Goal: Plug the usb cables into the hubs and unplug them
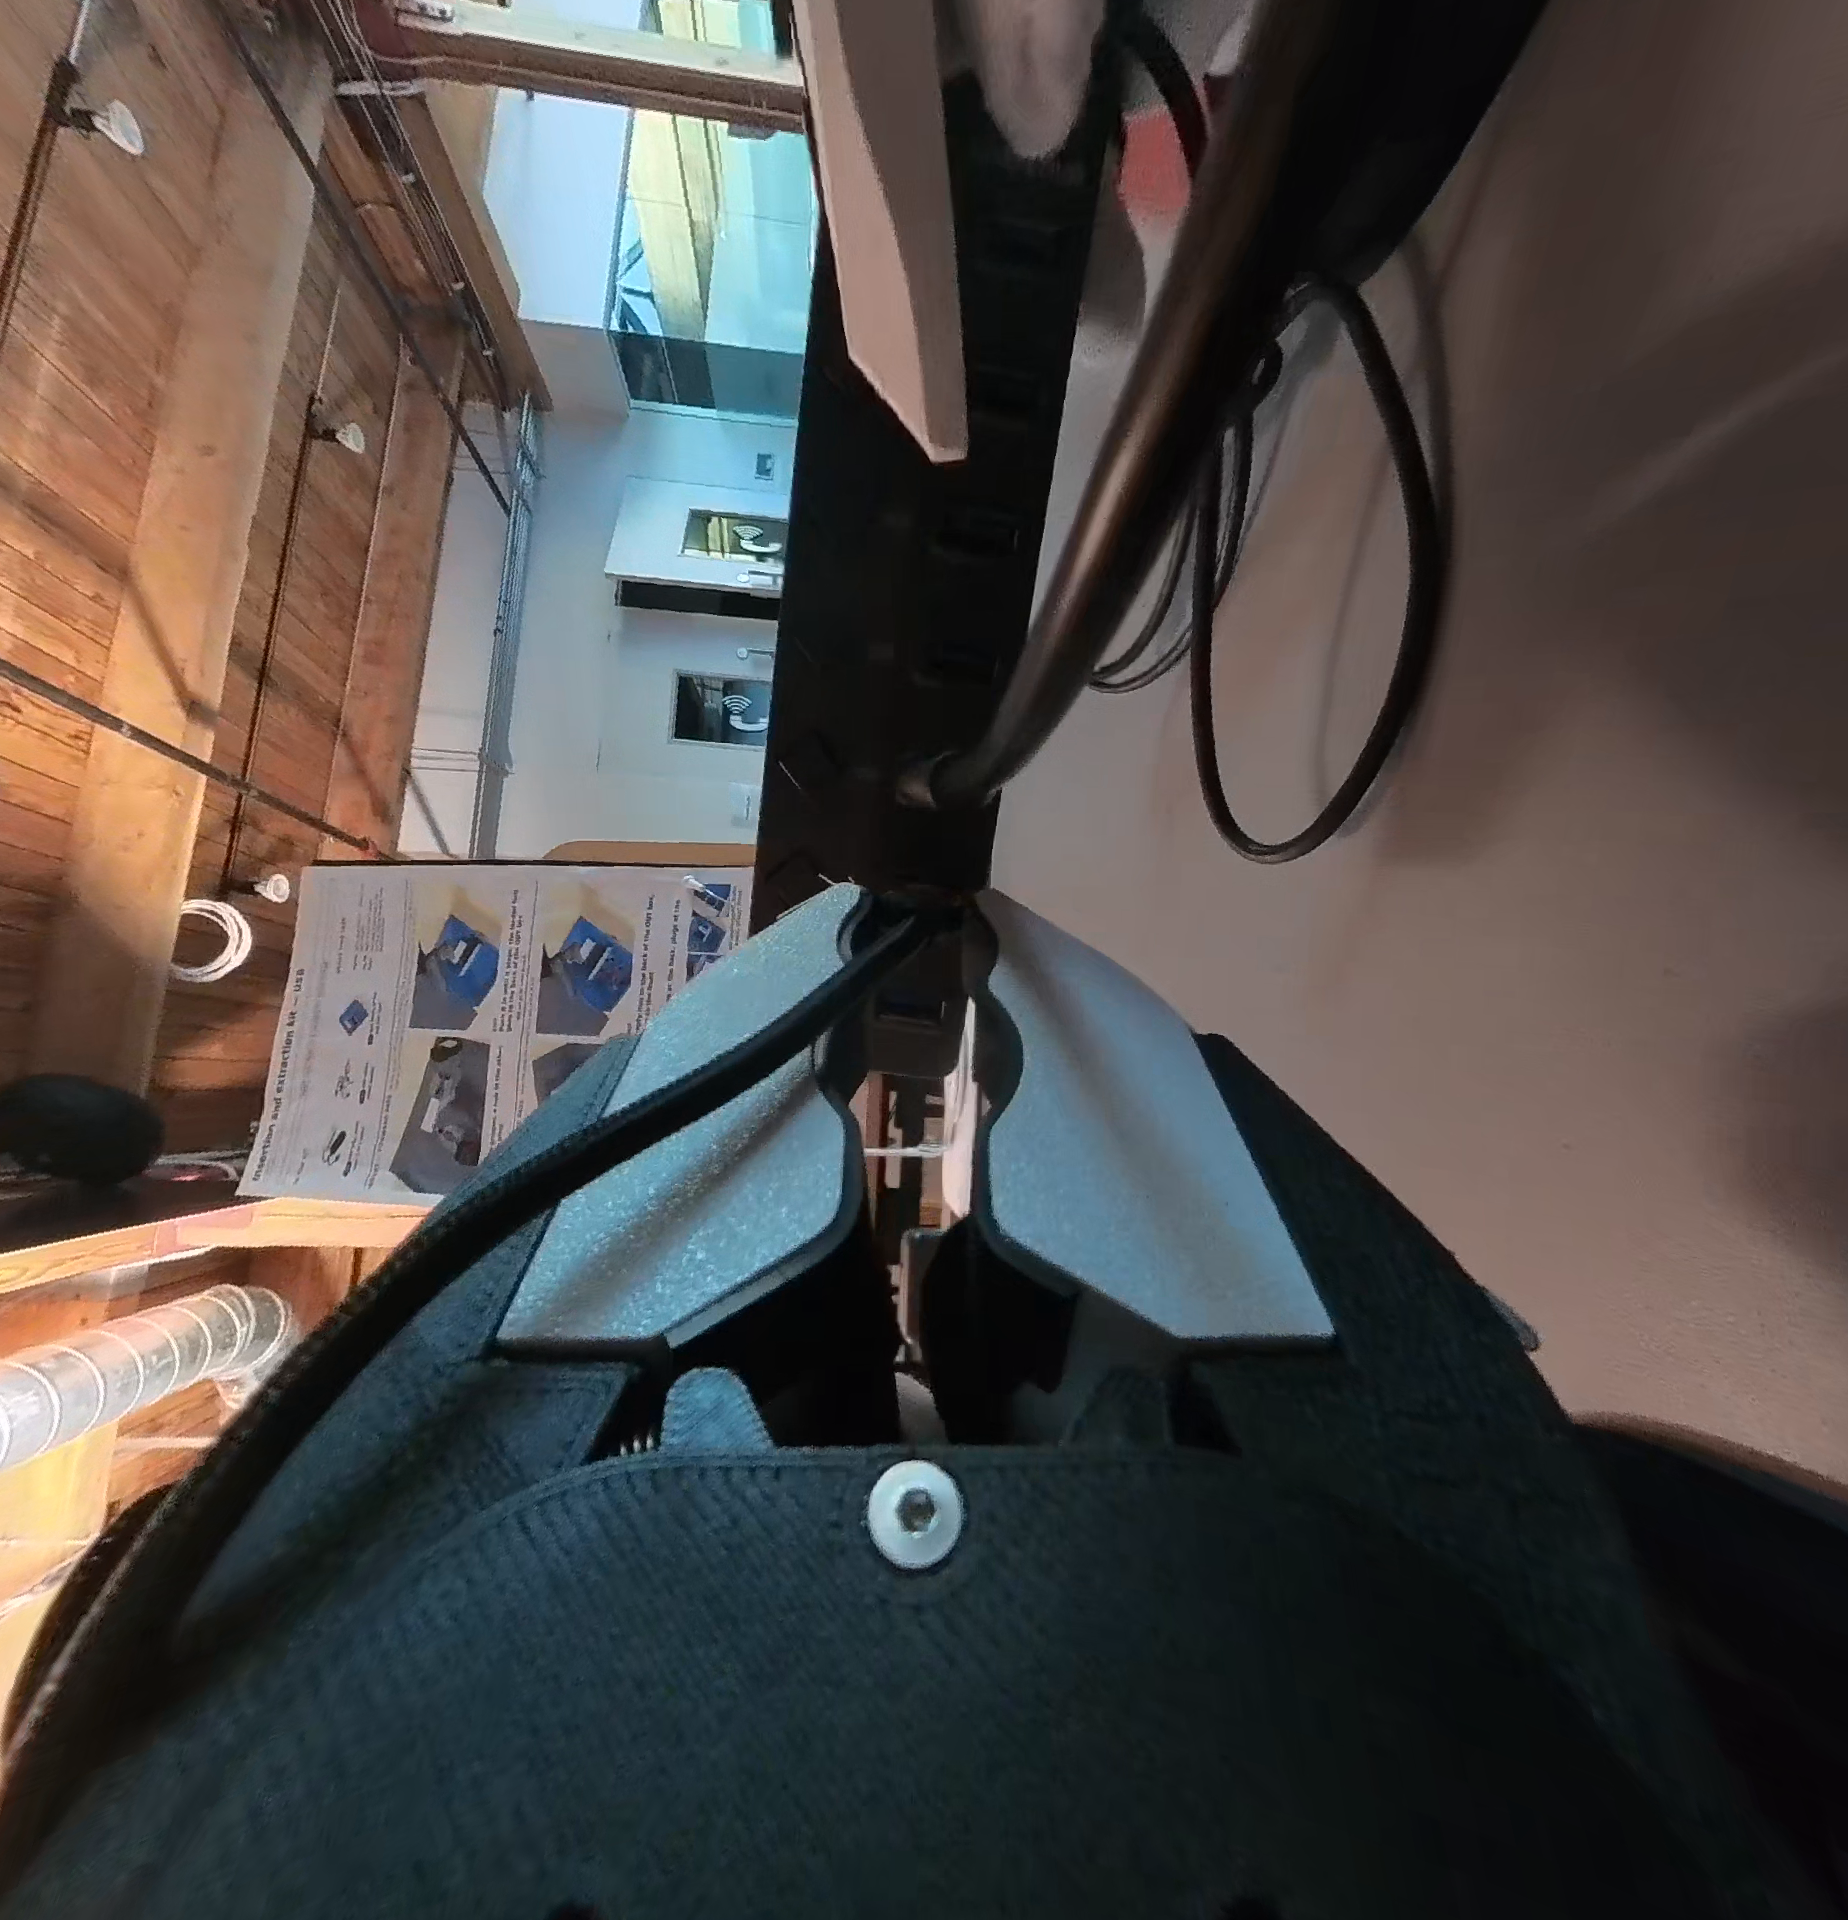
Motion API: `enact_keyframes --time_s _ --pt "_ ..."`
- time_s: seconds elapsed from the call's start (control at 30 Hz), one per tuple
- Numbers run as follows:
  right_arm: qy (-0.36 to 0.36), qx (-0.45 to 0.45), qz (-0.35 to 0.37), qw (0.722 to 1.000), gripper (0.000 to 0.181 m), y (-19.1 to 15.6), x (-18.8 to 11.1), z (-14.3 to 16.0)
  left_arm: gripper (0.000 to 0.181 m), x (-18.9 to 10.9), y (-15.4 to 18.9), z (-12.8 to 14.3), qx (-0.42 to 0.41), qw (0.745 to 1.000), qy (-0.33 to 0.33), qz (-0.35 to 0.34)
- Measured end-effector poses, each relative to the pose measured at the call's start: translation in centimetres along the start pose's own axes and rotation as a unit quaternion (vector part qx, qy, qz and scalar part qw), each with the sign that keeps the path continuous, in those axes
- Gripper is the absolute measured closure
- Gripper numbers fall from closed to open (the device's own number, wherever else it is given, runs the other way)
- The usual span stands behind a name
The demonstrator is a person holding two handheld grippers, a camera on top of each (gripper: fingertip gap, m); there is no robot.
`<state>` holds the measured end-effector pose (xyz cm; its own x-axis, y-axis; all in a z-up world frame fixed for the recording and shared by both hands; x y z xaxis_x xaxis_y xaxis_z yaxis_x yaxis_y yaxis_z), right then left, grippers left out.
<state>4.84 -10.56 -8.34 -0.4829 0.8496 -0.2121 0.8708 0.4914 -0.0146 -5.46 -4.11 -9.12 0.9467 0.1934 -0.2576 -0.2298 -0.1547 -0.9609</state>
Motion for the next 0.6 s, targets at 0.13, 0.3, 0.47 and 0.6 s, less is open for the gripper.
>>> enact_keyframes --time_s 0.13,0.3,0.47,0.6 --pt "-0.01 0.003 0.013 1.0 0.142 0.2 0.3 0.2 0.166 0.5 0.2 0.3 -0.011 1.0 -0.019 0.01" --pt "0.029 0.067 0.026 0.997 0.142 0.9 0.2 -0.9 0.141 0.8 -0.1 0.6 -0.132 0.99 0.029 0.036" --pt "0.111 0.132 0.08 0.982 0.143 3.5 -2.6 -3.2 0.14 -0.3 0.5 -0.6 -0.203 0.963 0.146 0.096" --pt "0.2 0.12 0.153 0.96 0.143 4.8 -7.3 -6.8 0.149 -1.4 -0.3 -1.0 -0.237 0.947 0.201 0.084"
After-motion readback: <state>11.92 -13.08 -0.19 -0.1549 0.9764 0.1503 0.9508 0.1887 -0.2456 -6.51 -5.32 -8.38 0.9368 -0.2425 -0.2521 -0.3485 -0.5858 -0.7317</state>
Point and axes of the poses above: each gripper's, where its closed fingertips meet, x out along the fingers, z out of its underside, y = z × x across the jaws, the point moved 4 cm from there along -x, back along the fingers, and after that the axes turned 12 degrees about z, right-handed, at the moved point
